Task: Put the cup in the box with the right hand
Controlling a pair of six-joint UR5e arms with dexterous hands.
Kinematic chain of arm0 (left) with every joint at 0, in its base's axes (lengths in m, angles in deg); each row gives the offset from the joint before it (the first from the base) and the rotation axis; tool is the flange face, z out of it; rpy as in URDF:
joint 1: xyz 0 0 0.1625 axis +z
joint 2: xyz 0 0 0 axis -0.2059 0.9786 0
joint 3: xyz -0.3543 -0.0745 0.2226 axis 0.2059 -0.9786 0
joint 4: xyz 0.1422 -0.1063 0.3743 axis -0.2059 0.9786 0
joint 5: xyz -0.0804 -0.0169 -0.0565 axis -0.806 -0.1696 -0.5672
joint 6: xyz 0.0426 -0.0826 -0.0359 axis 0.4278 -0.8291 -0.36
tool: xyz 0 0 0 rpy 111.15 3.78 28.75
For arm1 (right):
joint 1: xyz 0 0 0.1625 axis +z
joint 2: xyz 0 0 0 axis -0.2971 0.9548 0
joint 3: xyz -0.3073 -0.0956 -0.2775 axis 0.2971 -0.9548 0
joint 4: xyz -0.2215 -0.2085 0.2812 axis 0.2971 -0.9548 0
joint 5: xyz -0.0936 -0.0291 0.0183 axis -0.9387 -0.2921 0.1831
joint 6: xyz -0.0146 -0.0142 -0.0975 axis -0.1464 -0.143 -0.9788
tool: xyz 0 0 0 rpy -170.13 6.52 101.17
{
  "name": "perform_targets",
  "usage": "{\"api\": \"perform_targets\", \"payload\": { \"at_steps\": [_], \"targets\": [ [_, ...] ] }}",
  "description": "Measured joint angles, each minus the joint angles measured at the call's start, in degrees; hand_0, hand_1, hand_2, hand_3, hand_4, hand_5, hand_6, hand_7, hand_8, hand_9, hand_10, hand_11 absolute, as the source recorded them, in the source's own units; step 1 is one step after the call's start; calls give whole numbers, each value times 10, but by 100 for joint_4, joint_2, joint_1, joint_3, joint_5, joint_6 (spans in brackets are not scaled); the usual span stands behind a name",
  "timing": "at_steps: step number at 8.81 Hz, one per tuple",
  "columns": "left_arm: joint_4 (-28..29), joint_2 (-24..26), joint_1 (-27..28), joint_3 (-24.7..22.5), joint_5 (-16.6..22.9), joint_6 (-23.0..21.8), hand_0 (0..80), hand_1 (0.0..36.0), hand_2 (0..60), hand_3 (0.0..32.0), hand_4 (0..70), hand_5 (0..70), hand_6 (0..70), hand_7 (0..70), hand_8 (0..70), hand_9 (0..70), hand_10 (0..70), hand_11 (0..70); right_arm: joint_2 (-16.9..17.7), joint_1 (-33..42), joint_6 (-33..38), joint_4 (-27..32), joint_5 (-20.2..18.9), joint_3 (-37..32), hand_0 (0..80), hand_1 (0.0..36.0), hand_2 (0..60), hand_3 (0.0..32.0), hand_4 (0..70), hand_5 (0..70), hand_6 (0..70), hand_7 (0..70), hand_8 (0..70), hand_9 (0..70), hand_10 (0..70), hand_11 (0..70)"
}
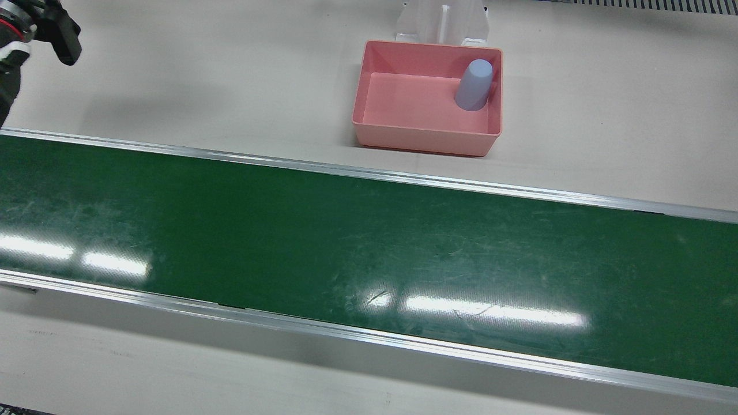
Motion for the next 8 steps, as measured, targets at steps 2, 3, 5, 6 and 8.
{"api": "perform_targets", "payload": {
  "at_steps": [2, 3, 5, 6, 8],
  "targets": [
    [1, 0, 0, -2, 3, 0, 0, 0, 0, 0, 0, 0, 0, 0, 0, 0, 0, 0, 351, 952, 384, 833, -591, -671, 231, 32, 65, 0, 68, 10, 63, 260, 48, 129, 33, 50],
    [1, 0, 0, -2, 2, 0, 0, 0, 0, 0, 0, 0, 0, 0, 0, 0, 0, 0, 413, 1362, 454, 1066, -982, -931, 231, 37, 82, 0, 73, 8, 58, 264, 45, 121, 6, 11],
    [-4, 0, 0, -4, 0, 0, 0, 0, 0, 0, 0, 0, 0, 0, 0, 0, 0, 0, 619, 1905, 524, 1561, -1343, -1169, 241, 35, 82, 0, 112, 7, 63, 271, 53, 125, 4, 7],
    [-4, 0, -2, -3, 0, 0, 0, 0, 0, 0, 0, 0, 0, 0, 0, 0, 0, 0, 719, 2070, 545, 1704, -1389, -1193, 255, 40, 101, 0, 150, 6, 69, 298, 56, 137, 9, 13],
    [-6, 0, -2, -5, 0, 0, 0, 0, 0, 0, 0, 0, 0, 0, 0, 0, 0, 0, 811, 2209, 556, 1828, -1426, -1202, 265, 40, 88, 0, 140, 7, 66, 288, 56, 134, 8, 12]
  ]
}}
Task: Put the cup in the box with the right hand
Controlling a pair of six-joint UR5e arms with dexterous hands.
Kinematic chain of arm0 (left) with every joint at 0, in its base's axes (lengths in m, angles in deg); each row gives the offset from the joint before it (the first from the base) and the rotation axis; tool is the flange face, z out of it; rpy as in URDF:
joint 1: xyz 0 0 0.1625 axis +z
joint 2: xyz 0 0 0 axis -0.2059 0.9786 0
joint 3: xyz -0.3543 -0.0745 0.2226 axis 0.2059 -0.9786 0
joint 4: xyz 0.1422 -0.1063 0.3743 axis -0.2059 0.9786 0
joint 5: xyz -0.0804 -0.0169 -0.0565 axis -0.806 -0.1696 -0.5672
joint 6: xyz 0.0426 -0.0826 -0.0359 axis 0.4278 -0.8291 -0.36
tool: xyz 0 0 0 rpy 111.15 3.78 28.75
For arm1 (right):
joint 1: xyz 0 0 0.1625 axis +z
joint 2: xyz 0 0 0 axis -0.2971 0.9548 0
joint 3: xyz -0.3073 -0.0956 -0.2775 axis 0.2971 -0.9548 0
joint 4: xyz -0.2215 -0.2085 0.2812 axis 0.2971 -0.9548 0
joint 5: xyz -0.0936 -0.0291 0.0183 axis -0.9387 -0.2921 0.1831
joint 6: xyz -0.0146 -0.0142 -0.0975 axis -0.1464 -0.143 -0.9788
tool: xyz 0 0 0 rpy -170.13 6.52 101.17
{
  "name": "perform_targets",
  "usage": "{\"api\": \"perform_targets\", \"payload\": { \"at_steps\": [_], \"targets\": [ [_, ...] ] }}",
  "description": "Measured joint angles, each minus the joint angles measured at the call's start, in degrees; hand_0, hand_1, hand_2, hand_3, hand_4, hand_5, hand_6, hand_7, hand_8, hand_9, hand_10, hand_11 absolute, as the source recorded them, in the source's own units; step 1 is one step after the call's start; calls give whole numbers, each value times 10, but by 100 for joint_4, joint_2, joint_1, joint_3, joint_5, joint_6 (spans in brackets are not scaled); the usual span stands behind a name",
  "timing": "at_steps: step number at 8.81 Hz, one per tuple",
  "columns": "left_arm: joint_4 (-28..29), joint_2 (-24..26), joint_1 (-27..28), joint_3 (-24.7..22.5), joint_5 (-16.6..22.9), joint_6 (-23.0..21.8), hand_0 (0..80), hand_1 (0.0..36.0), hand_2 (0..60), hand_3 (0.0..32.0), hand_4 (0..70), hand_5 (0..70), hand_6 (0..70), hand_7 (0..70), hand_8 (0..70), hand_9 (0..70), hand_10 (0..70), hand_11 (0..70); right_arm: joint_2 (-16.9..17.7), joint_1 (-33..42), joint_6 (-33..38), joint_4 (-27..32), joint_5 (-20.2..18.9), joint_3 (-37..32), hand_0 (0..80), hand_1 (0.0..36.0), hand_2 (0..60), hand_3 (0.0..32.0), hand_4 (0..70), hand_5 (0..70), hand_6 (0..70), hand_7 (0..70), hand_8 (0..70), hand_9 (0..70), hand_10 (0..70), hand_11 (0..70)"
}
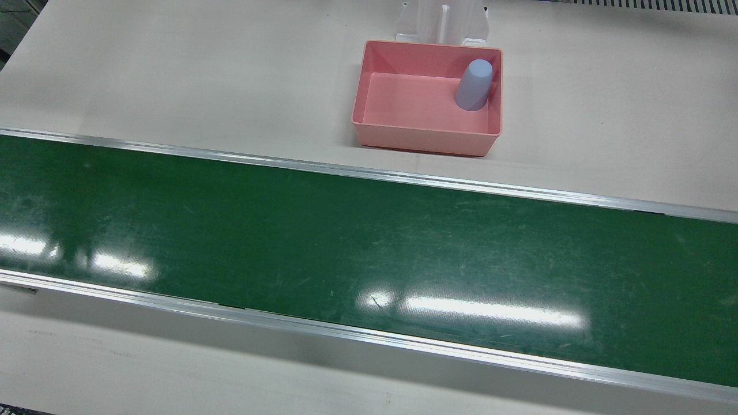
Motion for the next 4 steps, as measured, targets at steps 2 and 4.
{"api": "perform_targets", "payload": {
  "at_steps": [2, 4],
  "targets": [
    [-2, 0, 1, -3, 3, 0, 0, 0, 0, 0, 0, 0, 0, 0, 0, 0, 0, 0, 0, 9, -3, 19, -30, -20, 265, 37, 82, 0, 145, 7, 67, 290, 59, 133, 2, 4],
    [10, -11, 0, 9, 1, 0, 0, 0, 0, 0, 0, 0, 0, 0, 0, 0, 0, 0, -4, 16, -4, 5, -39, -27, 253, 39, 90, 0, 120, 8, 68, 296, 59, 133, 2, 4]
  ]
}}
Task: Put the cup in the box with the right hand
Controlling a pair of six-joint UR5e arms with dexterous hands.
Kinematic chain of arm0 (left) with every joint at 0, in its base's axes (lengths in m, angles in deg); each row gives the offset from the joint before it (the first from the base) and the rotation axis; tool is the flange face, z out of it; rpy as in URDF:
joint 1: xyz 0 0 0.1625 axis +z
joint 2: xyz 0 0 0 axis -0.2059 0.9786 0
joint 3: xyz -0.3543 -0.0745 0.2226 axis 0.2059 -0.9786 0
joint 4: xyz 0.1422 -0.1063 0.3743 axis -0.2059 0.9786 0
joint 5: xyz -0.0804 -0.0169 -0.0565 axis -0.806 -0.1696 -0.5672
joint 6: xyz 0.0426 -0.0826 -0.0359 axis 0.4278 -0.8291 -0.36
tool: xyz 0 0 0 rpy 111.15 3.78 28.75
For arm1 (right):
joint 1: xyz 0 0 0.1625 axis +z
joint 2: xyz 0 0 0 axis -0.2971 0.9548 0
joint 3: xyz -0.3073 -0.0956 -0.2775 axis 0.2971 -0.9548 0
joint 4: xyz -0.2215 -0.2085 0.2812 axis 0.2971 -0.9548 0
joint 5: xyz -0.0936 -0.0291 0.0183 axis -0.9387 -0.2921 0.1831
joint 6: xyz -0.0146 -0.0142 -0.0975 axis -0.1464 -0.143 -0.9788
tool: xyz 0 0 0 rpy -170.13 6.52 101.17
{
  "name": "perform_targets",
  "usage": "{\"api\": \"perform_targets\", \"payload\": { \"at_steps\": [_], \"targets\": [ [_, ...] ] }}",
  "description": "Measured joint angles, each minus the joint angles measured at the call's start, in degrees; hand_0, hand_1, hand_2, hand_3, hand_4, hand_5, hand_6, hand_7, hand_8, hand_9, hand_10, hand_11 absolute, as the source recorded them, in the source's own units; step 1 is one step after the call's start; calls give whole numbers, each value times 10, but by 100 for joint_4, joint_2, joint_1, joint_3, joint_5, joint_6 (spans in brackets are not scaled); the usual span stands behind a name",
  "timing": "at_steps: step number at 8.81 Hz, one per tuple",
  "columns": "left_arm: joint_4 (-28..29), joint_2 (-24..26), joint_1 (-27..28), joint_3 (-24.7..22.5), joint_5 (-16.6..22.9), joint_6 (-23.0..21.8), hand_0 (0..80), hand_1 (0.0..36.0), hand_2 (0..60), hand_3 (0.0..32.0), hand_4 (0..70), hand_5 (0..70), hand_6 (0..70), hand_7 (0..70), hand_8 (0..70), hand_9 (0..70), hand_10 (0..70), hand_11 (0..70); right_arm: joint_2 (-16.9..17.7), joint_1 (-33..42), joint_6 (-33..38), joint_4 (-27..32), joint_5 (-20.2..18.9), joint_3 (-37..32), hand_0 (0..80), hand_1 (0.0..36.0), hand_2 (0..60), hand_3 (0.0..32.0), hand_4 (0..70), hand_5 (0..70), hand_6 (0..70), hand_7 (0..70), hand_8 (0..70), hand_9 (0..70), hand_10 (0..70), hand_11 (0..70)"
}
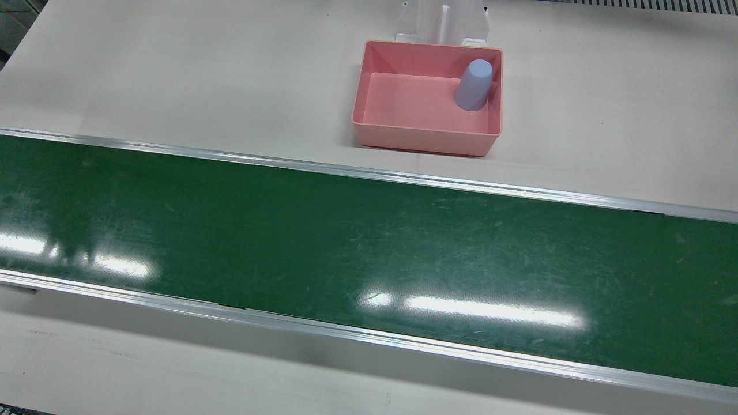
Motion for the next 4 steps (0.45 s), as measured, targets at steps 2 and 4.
{"api": "perform_targets", "payload": {
  "at_steps": [2, 4],
  "targets": [
    [20, -6, -2, 21, -1, 0, 0, 0, 0, 0, 0, 0, 0, 0, 0, 0, 0, 0, -10, -4, 0, -21, -2, 1, 263, 40, 88, 0, 124, 8, 67, 293, 58, 130, 2, 4],
    [17, -7, -2, 23, -1, 0, 0, 0, 0, 0, 0, 0, 0, 0, 0, 0, 0, 0, 2, -4, 9, -26, -2, 53, 278, 42, 78, 0, 109, 10, 64, 275, 56, 124, 1, 3]
  ]
}}
